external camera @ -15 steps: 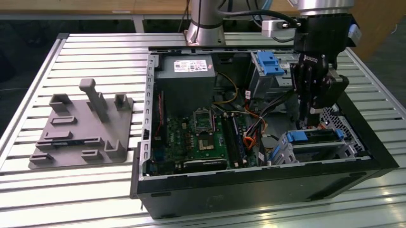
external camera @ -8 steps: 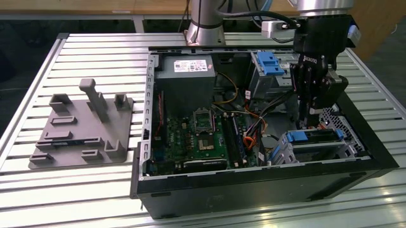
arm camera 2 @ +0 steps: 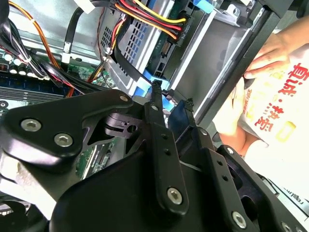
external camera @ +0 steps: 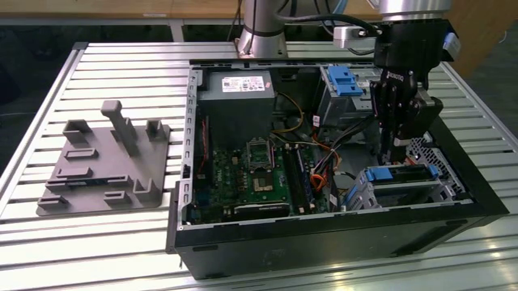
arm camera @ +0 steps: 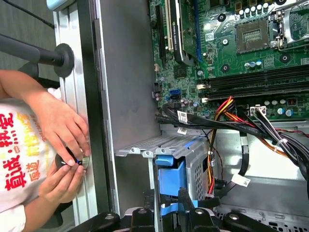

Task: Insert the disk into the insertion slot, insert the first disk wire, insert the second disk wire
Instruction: 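Insert the second disk wire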

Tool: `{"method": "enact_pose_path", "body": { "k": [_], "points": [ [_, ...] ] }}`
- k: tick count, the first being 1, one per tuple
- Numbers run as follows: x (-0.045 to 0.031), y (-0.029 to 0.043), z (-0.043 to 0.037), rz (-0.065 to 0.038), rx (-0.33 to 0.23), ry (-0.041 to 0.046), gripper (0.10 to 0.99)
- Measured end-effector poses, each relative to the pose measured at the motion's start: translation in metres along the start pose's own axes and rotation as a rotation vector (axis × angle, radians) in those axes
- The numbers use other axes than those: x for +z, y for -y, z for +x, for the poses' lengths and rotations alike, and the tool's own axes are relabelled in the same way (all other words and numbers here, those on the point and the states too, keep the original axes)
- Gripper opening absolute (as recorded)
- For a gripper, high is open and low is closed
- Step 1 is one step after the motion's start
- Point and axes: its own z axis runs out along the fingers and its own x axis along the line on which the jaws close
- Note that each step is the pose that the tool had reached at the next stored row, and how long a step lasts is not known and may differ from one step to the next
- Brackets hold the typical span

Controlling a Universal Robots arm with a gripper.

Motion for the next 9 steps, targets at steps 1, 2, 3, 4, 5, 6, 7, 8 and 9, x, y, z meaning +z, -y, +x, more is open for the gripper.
{"method": "enact_pose_path", "body": {
  "k": [1,2,3,4,5,6,7,8,9],
  "points": [
    [0.0001,0.0,0.0,0.0,0.001,-0.0001,0.329],
    [0.0001,0.0,-0.0001,-0.001,0.001,-0.0001,0.329],
    [0.0002,0.0,-0.0001,-0.001,0.001,-0.0001,0.329],
    [0.0003,0.0001,-0.0002,-0.001,0.001,0.0,0.329],
    [0.0003,0.0002,-0.0002,-0.001,0.001,-0.0001,0.329],
    [0.0004,0.0003,-0.0002,-0.001,0.001,0.0,0.329],
    [0.0005,0.0005,-0.0003,-0.001,0.001,-0.0001,0.329],
    [0.0006,0.0007,-0.0004,-0.001,0.001,-0.0001,0.329],
    [0.0006,0.0008,-0.0004,-0.001,0.001,-0.0001,0.329]
  ]
}}
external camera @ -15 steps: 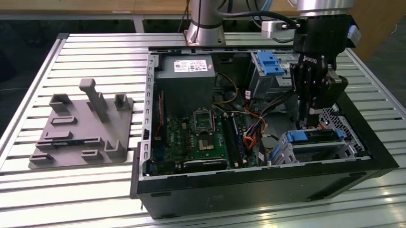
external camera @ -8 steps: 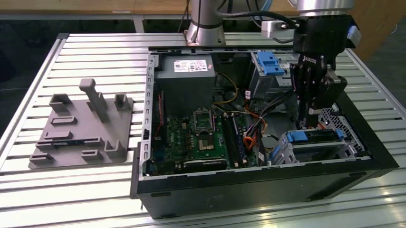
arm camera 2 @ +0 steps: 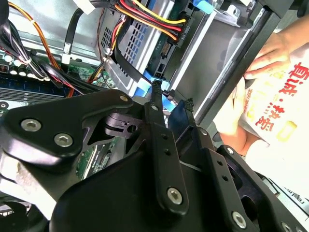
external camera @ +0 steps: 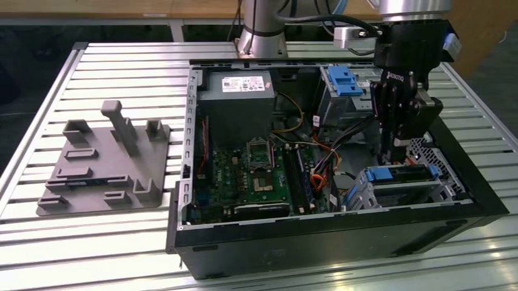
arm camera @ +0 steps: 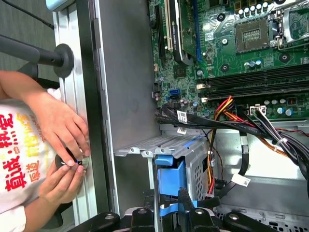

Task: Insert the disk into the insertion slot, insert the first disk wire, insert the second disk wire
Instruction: 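Insert the second disk wire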

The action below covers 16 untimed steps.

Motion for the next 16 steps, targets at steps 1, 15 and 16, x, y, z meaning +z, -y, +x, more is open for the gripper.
{"method": "enact_pose_path", "body": {
  "k": [1,15,16],
  "points": [
    [0.0,0.0,0.0,0.0,0.0,-0.0001,0.329],
    [0.0008,0.0004,-0.0005,-0.002,-0.001,-0.0003,0.145],
    [0.0008,0.0004,-0.0005,-0.003,-0.001,-0.0004,0.145]
  ]
}}
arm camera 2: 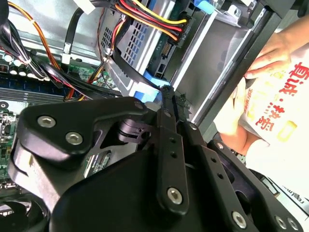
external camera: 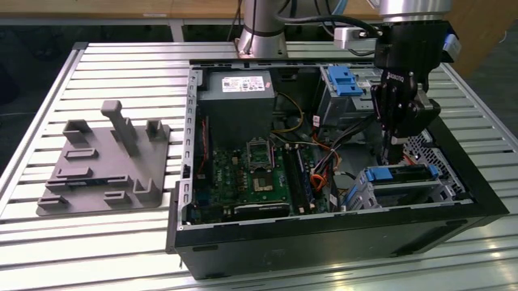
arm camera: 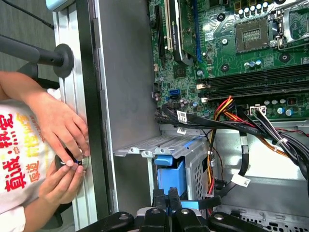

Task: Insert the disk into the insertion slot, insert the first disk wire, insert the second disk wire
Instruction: 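Insert the second disk wire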

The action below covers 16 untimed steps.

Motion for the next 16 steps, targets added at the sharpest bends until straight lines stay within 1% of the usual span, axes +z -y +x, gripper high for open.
{"method": "enact_pose_path", "body": {
  "k": [7,9,14,16],
  "points": [
    [0.0001,0.0,-0.0001,0.0,0.0,0.0,0.145],
    [0.0004,0.0018,-0.0003,-0.002,-0.001,0.0003,0.145],
    [0.0009,0.0164,-0.0017,-0.028,-0.016,-0.0021,0.145],
    [0.0012,0.0231,-0.0024,-0.036,-0.02,-0.0026,0.145]
  ]
}}
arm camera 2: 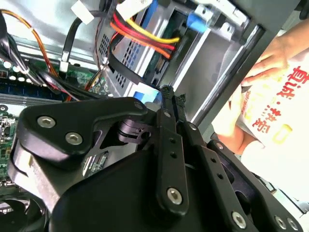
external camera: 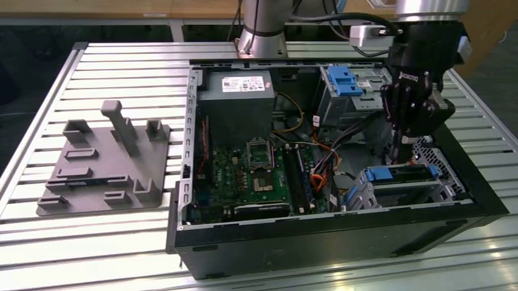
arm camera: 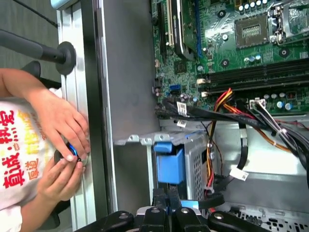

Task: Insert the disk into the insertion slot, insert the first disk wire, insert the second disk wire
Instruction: 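Insert the second disk wire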

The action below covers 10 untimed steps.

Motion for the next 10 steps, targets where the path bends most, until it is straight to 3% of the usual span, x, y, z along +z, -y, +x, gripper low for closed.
{"method": "enact_pose_path", "body": {
  "k": [4,5,6,10],
  "points": [
    [0.0001,0.0105,-0.0008,-0.009,-0.005,0.0032,0.145],
    [0.0,0.0105,-0.0007,-0.009,-0.005,0.0108,0.145],
    [0.0002,0.0105,-0.0005,-0.01,-0.005,0.0248,0.145],
    [0.0014,0.0108,0.0016,-0.016,-0.004,0.0977,0.145]
  ]
}}
